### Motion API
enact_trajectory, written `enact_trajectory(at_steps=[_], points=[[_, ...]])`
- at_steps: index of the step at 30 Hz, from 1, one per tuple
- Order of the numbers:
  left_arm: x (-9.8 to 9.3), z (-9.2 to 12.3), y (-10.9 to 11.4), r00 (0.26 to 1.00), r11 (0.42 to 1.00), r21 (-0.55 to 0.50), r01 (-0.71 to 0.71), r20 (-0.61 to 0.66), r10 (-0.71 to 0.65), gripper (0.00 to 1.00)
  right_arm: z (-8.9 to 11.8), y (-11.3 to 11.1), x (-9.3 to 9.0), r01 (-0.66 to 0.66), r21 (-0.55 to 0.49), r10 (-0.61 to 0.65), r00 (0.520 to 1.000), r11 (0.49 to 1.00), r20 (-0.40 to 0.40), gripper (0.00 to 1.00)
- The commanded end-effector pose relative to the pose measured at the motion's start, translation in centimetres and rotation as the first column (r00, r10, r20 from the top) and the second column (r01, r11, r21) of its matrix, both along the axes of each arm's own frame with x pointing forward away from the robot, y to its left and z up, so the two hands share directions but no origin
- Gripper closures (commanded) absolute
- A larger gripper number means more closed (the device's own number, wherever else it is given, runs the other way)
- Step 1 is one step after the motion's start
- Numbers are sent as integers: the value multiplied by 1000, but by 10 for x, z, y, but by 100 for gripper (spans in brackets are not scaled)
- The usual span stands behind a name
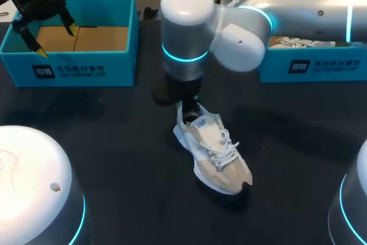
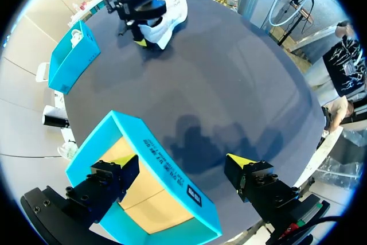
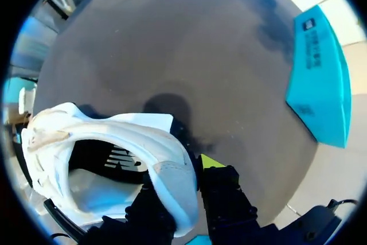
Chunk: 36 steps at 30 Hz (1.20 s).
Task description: Take the shoe out of the shoebox, open the shoe tongue, remove and reinsert the insole, then place the shoe into the shoebox
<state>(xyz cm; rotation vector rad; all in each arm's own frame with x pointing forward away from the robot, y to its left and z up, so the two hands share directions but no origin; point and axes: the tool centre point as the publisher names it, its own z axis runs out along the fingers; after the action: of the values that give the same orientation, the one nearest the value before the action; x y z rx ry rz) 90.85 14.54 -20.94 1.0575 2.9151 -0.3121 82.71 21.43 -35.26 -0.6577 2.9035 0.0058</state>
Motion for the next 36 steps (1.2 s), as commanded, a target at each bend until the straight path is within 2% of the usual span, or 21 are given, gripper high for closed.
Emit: enact_trajectory(at_steps=[1, 10, 12, 27, 28, 30, 36], points=[[0, 0, 0, 1000, 1000, 2, 0, 0, 0, 0, 51, -28, -1, 23, 14, -24, 999, 1000, 39, 100], [0, 0, 0, 1000, 1000, 2, 0, 0, 0, 0, 143, -58, 31, 85, -28, -79, 985, 996, 152, 100], [0, 0, 0, 1000, 1000, 2, 0, 0, 0, 0, 159, -61, 37, 96, -8, -93, 985, 995, 148, 100], [0, 0, 0, 1000, 1000, 2, 0, 0, 0, 0, 157, -59, 37, 115, 2, -114, 985, 993, 133, 100], [0, 0, 0, 1000, 1000, 2, 0, 0, 0, 0, 160, -60, 40, 120, 27, -122, 982, 992, 143, 100], [0, 0, 0, 1000, 1000, 2, 0, 0, 0, 0, 171, -70, 56, 146, 11, -146, 975, 989, 169, 100], [0, 0, 0, 1000, 1000, 2, 0, 0, 0, 0, 213, -119, 108, 169, -19, -160, 956, 985, 247, 100]])
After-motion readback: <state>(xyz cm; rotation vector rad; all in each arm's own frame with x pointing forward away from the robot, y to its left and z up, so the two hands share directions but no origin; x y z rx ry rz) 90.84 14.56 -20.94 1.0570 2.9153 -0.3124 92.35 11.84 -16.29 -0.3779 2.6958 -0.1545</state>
